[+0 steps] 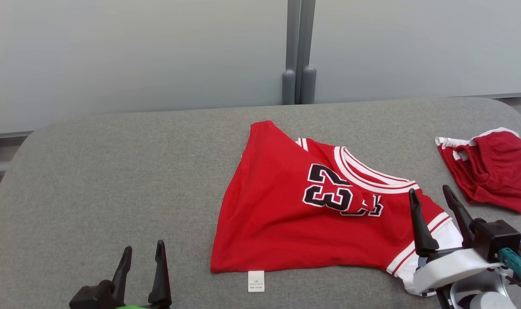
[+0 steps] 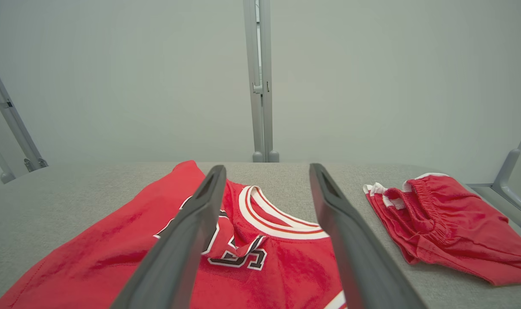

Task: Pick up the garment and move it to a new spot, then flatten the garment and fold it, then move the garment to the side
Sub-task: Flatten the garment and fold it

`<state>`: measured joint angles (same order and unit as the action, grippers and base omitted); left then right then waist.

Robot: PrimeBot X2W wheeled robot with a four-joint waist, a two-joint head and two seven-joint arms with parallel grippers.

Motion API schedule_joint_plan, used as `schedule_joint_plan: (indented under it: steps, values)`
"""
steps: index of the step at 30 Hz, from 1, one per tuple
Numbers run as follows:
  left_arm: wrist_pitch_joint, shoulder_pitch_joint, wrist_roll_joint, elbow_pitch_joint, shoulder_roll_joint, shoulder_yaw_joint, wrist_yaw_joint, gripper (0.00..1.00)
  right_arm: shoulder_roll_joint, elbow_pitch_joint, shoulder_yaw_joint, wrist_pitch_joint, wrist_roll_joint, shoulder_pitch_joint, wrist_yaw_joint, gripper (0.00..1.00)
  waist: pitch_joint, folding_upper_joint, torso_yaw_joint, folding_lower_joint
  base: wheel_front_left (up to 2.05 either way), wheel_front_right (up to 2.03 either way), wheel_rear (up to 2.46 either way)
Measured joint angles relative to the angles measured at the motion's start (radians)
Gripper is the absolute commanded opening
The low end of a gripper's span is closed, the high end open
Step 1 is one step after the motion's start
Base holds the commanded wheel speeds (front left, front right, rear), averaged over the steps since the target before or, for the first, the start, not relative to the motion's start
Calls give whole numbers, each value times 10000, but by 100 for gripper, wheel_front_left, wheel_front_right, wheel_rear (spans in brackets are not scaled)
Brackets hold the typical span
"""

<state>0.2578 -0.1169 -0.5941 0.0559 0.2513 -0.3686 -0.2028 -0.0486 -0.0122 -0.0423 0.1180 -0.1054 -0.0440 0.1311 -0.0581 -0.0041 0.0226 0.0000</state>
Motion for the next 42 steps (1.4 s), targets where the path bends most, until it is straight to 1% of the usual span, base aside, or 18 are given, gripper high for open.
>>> schedule_joint_plan:
  steps: [29,35,42]
  values:
    - [-36,-104,-50,71,61,-174,12,100,0,-40,249,-38,-117,-192,0,100,-101,0,16,0,0,0,0]
    - [-476,-51,-150,251,44,-523,196,100,0,-21,192,-115,-115,-191,0,100,-38,0,3,0,0,0,0]
    - [-1239,385,-311,1106,-155,-1064,627,100,0,79,121,-151,-153,-159,0,100,83,0,-89,0,0,0,0]
